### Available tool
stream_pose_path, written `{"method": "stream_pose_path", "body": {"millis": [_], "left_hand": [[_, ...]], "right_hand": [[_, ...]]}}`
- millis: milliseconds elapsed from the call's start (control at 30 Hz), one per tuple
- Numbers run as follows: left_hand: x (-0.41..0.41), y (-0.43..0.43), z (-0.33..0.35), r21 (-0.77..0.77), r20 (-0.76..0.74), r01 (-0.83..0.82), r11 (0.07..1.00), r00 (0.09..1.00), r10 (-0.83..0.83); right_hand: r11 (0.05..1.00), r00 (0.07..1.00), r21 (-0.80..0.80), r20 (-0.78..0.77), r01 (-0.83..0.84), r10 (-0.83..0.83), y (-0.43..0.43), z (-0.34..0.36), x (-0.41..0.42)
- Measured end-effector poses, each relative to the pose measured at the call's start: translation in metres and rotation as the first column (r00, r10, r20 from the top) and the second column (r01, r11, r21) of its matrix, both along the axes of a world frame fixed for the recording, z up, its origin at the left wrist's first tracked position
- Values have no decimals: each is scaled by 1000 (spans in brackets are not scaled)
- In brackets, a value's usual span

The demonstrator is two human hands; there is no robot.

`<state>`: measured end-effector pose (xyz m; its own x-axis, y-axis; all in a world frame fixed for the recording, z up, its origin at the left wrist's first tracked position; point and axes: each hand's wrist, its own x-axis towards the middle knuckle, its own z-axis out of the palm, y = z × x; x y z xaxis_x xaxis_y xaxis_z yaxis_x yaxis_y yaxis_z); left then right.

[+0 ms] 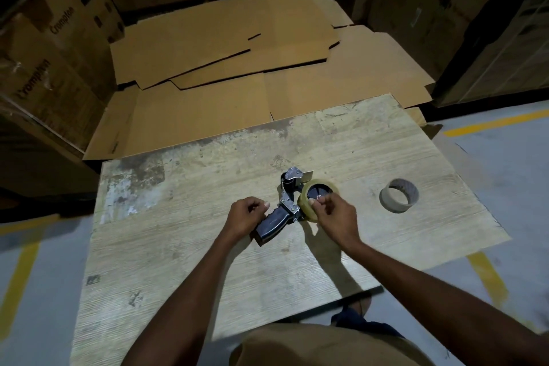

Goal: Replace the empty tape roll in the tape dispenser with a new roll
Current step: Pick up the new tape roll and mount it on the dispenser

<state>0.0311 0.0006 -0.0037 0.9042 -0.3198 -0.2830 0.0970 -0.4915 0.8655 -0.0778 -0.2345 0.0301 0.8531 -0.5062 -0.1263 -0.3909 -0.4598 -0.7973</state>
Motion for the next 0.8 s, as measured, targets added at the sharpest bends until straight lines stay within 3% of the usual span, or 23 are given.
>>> {"method": "stream_pose_path", "body": {"millis": [67, 200, 267, 367, 467, 567, 733, 800], "left_hand": [[-1, -2, 3, -42, 11, -28, 999, 1000, 28], [-4, -1, 7, -83, 21, -110, 990, 993, 112], [-1, 5, 7, -28, 87, -117, 993, 989, 119], [3, 13, 11, 34, 195, -143, 989, 972, 134], [3, 25, 16, 30, 246, -188, 982, 953, 175], [2, 43, 15, 44, 251, -210, 977, 949, 192], [0, 63, 17, 57, 264, -213, 975, 945, 191], [1, 66, 19, 42, 264, -207, 977, 946, 189]], "right_hand": [[965, 985, 218, -124, 145, -120, 23, -2, -2], [819, 877, 385, -398, 425, -268, 53, -14, 2], [662, 862, 577, -453, 477, -227, 66, -13, 3], [316, 885, 831, -462, 458, -67, 83, -7, 6], [286, 889, 847, -455, 449, -48, 92, -18, 17], [136, 904, 895, -411, 425, -118, 98, -13, 26], [-102, 852, 891, -453, 442, -262, 97, 0, 37], [-93, 847, 893, -447, 440, -286, 93, 4, 39]]}}
